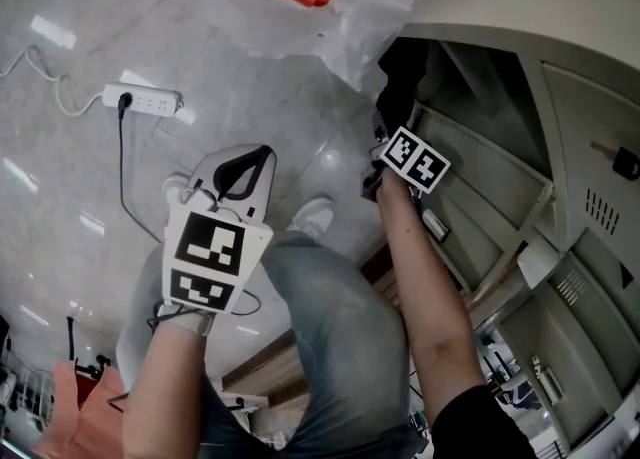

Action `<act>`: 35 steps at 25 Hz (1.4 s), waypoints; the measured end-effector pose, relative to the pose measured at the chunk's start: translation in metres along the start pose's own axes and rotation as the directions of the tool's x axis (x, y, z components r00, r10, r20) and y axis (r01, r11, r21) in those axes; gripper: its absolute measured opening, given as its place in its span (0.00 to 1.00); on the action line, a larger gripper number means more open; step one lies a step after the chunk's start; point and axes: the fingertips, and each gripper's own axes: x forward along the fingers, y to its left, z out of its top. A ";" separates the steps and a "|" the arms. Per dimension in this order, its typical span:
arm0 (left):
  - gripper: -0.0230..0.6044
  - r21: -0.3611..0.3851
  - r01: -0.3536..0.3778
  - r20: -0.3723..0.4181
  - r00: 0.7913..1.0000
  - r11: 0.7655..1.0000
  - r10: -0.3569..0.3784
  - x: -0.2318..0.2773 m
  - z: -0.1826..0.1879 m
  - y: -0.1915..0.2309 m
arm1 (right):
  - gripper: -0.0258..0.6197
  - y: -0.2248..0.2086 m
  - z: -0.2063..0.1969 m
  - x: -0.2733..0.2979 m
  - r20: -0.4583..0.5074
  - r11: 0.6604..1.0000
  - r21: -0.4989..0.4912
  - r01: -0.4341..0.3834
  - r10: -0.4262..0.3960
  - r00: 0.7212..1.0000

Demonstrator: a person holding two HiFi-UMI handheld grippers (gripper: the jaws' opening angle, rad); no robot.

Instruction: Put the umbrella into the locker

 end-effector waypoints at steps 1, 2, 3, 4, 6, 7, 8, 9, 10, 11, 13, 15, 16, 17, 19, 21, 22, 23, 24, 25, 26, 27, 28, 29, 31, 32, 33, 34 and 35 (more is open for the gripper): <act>0.05 0.000 0.002 -0.001 1.000 1.000 -0.002 0.001 0.000 0.000 | 0.32 0.000 0.003 0.003 0.004 1.000 -0.001 -0.001 0.001 1.000; 0.05 -0.002 0.004 0.000 1.000 1.000 -0.004 0.002 0.001 0.001 | 0.32 0.000 0.006 0.006 0.007 1.000 -0.003 -0.002 0.002 1.000; 0.05 -0.005 0.005 0.003 1.000 1.000 -0.005 0.002 0.003 0.003 | 0.32 0.000 0.009 0.009 0.011 1.000 -0.007 -0.003 0.003 1.000; 0.05 -0.005 0.004 0.006 1.000 1.000 -0.004 0.002 0.006 0.004 | 0.32 0.000 0.013 0.013 0.016 1.000 -0.014 -0.005 0.005 1.000; 0.05 0.012 0.003 0.010 1.000 1.000 -0.003 0.004 0.012 0.006 | 0.32 -0.001 0.023 0.022 0.031 0.999 -0.033 -0.007 0.008 0.999; 0.05 0.022 0.004 0.012 1.000 1.000 -0.004 0.006 0.016 0.007 | 0.32 -0.002 0.028 0.027 0.039 0.999 -0.043 -0.007 0.009 0.999; 0.05 0.027 0.007 0.013 1.000 1.000 -0.007 0.008 0.019 0.007 | 0.32 -0.003 0.033 0.032 0.045 0.999 -0.053 -0.007 0.009 0.999; 0.05 0.031 0.011 0.015 1.000 0.999 -0.011 0.011 0.022 0.007 | 0.32 -0.003 0.038 0.037 0.050 0.998 -0.060 -0.006 0.009 0.999; 0.05 0.036 0.015 0.017 1.000 0.999 -0.016 0.013 0.025 0.006 | 0.33 -0.004 0.043 0.042 0.052 0.998 -0.063 -0.007 0.010 0.999; 0.05 0.044 0.020 0.017 1.000 0.999 -0.021 0.015 0.027 0.005 | 0.33 -0.004 0.047 0.046 0.053 0.998 -0.061 -0.010 0.013 0.999; 0.05 0.068 0.031 0.013 0.999 0.997 -0.032 0.018 0.030 0.002 | 0.33 -0.003 0.054 0.056 0.050 0.999 -0.048 -0.019 0.021 0.999; 0.05 0.087 0.036 0.007 0.999 0.996 -0.037 0.019 0.031 0.002 | 0.33 -0.003 0.059 0.065 0.040 0.999 -0.029 -0.027 0.028 0.999; 0.05 0.089 0.035 0.005 0.999 0.995 -0.036 0.020 0.031 0.002 | 0.33 -0.004 0.061 0.069 0.030 0.999 -0.021 -0.031 0.032 0.999; 0.05 0.087 0.033 0.002 0.999 0.996 -0.033 0.020 0.031 0.003 | 0.33 -0.004 0.061 0.073 0.019 0.999 -0.015 -0.035 0.036 0.999; 0.05 0.080 0.029 -0.002 1.000 0.996 -0.029 0.021 0.030 0.005 | 0.33 -0.006 0.060 0.079 -0.002 0.999 -0.012 -0.042 0.042 0.999; 0.05 0.079 0.035 -0.005 0.999 0.996 -0.034 0.022 0.029 0.004 | 0.34 -0.007 0.057 0.082 -0.012 0.999 0.000 -0.052 0.052 0.999; 0.05 0.079 0.039 -0.008 0.999 0.996 -0.038 0.023 0.028 0.003 | 0.35 -0.007 0.054 0.083 -0.016 0.998 0.013 -0.060 0.060 0.998; 0.05 0.080 0.043 -0.013 0.999 0.996 -0.042 0.023 0.027 0.001 | 0.35 -0.007 0.049 0.084 -0.022 0.997 0.027 -0.068 0.069 0.997; 0.05 0.081 0.047 -0.018 0.999 0.996 -0.046 0.023 0.025 0.000 | 0.36 -0.008 0.044 0.084 -0.031 0.997 0.038 -0.073 0.074 0.997; 0.05 0.081 0.051 -0.023 0.999 0.995 -0.050 0.024 0.024 -0.002 | 0.38 -0.010 0.039 0.084 -0.039 0.996 0.045 -0.073 0.074 0.996; 0.05 0.080 0.055 -0.025 0.998 0.995 -0.053 0.024 0.023 -0.003 | 0.38 -0.013 0.035 0.083 -0.045 0.996 0.050 -0.068 0.070 0.996; 0.05 0.076 0.058 -0.026 0.998 0.995 -0.056 0.025 0.022 -0.003 | 0.39 -0.016 0.031 0.082 -0.048 0.996 0.058 -0.064 0.067 0.997; 0.05 0.069 0.059 -0.025 0.998 0.996 -0.058 0.024 0.022 -0.004 | 0.39 -0.018 0.027 0.080 -0.050 0.996 0.069 -0.062 0.066 0.997; 0.05 0.060 0.060 -0.025 0.998 0.996 -0.059 0.024 0.021 -0.004 | 0.39 -0.020 0.024 0.078 -0.051 0.995 0.082 -0.063 0.067 0.996; 0.05 0.045 0.063 -0.031 0.998 0.997 -0.062 0.023 0.016 -0.006 | 0.40 -0.022 0.017 0.073 -0.054 0.993 0.098 -0.064 0.070 0.996; 0.05 0.040 0.065 -0.037 0.997 0.997 -0.064 0.023 0.012 -0.008 | 0.40 -0.022 0.013 0.071 -0.058 0.993 0.098 -0.064 0.069 0.996; 0.05 0.036 0.068 -0.044 0.997 0.997 -0.066 0.023 0.008 -0.009 | 0.40 -0.022 0.009 0.068 -0.065 0.993 0.096 -0.063 0.070 0.995; 0.05 0.031 0.069 -0.052 0.996 0.997 -0.068 0.023 0.004 -0.011 | 0.40 -0.022 0.003 0.066 -0.074 0.994 0.092 -0.064 0.071 0.995; 0.05 0.025 0.071 -0.058 0.996 0.997 -0.069 0.024 0.001 -0.013 | 0.39 -0.021 -0.003 0.065 -0.086 0.994 0.088 -0.066 0.074 0.994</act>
